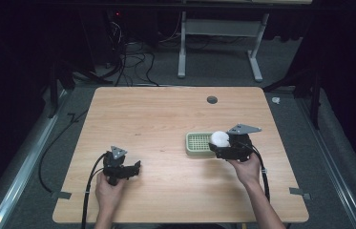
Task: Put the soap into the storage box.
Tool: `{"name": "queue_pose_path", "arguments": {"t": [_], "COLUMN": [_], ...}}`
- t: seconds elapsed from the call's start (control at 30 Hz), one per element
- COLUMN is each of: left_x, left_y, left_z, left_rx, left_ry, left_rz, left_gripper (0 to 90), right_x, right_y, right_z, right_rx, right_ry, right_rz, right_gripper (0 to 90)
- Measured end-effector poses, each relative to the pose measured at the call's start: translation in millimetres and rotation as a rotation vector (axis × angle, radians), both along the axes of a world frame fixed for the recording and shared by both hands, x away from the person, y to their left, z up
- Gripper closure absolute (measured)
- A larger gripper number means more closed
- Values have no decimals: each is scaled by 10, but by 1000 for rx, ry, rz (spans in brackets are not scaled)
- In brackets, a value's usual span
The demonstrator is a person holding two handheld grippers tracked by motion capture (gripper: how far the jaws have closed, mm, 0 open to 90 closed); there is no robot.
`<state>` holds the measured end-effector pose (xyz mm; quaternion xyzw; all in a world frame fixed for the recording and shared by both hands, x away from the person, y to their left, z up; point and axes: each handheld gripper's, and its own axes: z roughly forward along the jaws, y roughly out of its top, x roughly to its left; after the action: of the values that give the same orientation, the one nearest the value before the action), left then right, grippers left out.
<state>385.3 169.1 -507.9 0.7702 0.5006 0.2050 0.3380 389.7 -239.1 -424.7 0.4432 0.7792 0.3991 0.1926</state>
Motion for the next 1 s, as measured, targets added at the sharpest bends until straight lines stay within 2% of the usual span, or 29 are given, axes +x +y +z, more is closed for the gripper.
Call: {"name": "queue_pose_path", "arguments": {"t": [0.2,0.47,1.0], "left_x": [0,0,0], "left_y": [0,0,0], "left_z": [0,0,0], "left_rx": [0,0,0], "left_ry": [0,0,0], "left_rz": [0,0,1], "left_gripper": [149,149,149], "right_x": [60,145,303], "right_y": [23,81,181], "right_z": [-5,9,-68], "right_rx": [-5,-12,-5], "right_ry": [13,2,25], "right_rz": [-4,9,7], "right_gripper": [245,245,245]}}
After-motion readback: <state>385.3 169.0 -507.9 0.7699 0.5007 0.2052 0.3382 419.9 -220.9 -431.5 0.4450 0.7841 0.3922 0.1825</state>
